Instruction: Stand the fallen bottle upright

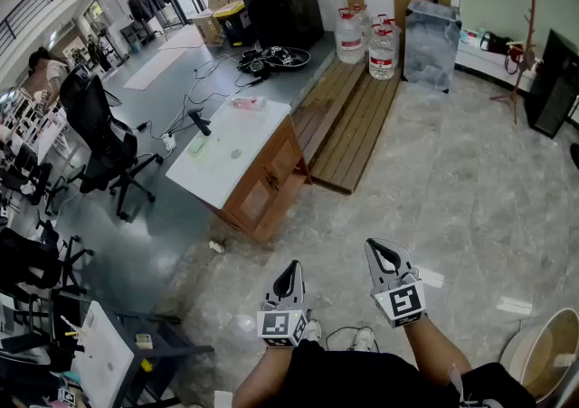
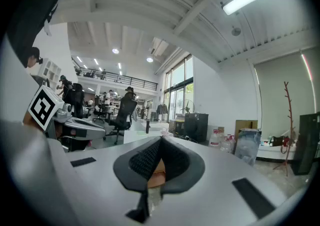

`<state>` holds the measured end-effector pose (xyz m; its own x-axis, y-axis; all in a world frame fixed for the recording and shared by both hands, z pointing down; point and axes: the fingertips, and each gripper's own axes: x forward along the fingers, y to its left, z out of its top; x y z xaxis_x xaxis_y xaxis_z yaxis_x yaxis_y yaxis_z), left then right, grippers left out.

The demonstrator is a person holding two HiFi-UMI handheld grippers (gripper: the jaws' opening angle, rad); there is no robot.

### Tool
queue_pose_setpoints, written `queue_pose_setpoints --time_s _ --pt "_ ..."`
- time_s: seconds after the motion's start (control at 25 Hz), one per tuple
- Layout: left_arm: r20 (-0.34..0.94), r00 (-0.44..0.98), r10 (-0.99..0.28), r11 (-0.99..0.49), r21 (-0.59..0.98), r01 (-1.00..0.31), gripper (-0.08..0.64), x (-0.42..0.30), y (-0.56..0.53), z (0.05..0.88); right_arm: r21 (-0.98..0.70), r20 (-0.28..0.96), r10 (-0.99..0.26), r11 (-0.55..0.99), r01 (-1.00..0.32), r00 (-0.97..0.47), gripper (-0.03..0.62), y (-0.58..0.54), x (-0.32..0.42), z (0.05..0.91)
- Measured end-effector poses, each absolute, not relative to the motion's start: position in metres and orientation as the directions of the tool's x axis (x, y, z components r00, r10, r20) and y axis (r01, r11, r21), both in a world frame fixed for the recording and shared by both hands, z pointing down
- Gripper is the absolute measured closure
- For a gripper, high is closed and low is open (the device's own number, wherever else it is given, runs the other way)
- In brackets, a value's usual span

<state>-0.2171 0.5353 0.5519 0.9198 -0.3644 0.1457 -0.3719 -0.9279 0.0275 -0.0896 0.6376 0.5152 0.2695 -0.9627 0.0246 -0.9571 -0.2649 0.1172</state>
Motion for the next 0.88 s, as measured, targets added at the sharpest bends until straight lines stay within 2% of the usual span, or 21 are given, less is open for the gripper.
queue_pose_setpoints --time_s 0.16,0.32,0.68,0.88 --pt "0.099 0.934 -0.342 -0.939 -0.009 -0.343 0.541 -0.217 0.542 0.532 0.079 -0.003 -0.957 -0.288 -0.954 0.289 0.581 0.649 -0.093 0.503" --pt "0.072 0.948 -0.31 -0.951 -0.038 -0.308 0.541 -0.221 0.542 0.518 0.118 -0.039 -0.952 -0.307 -0.944 0.305 0.581 0.651 -0.1 0.487" --pt "0.067 0.975 -0.21 -0.976 -0.066 -0.206 0.541 -0.226 0.532 0.504 0.176 -0.084 -0.94 -0.34 -0.924 0.33 0.581 0.634 -0.115 0.466" --pt "0.056 0.98 -0.19 -0.981 -0.05 -0.188 0.541 -0.236 0.523 0.501 0.15 -0.102 -0.948 -0.313 -0.938 0.3 0.578 0.621 -0.133 0.46"
